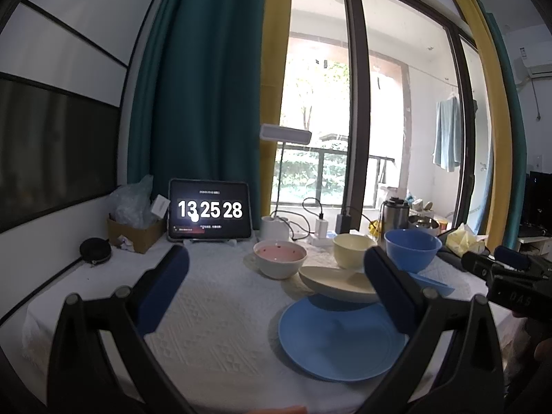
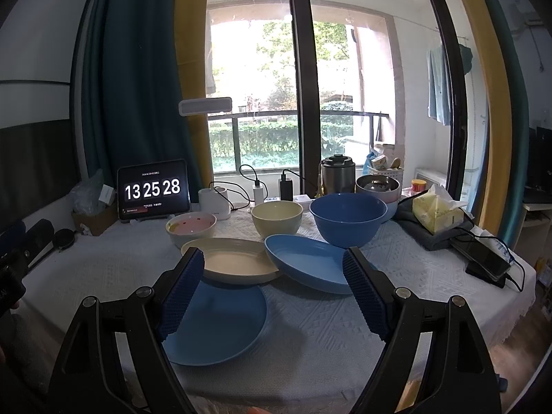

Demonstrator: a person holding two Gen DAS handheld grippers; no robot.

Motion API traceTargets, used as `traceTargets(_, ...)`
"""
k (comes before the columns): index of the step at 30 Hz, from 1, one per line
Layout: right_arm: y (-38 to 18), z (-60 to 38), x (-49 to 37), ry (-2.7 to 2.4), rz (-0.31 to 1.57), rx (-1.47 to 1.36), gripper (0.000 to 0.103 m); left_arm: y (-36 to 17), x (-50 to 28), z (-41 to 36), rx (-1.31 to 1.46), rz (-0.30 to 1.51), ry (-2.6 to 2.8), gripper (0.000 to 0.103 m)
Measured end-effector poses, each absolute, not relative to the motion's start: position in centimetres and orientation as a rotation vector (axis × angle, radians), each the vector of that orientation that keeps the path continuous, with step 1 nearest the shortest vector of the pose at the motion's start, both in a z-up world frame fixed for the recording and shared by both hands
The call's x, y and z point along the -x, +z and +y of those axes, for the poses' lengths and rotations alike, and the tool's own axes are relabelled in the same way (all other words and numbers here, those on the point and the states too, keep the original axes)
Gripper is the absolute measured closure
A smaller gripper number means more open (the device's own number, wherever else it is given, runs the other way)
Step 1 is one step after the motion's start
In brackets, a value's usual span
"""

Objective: Organize plates and bowls

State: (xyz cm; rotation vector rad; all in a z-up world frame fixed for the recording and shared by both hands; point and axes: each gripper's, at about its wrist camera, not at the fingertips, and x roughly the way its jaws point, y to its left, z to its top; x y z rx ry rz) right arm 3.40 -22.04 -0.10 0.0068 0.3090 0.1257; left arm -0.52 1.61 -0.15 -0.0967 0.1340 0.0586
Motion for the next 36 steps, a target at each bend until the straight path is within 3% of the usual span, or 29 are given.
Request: traceTargets(36,-1.1,-21.9,-3.7,0.134,0.333,-0.011,0.018,-0.5,0.1,2.0,0.094,0.151,0.069,0.001)
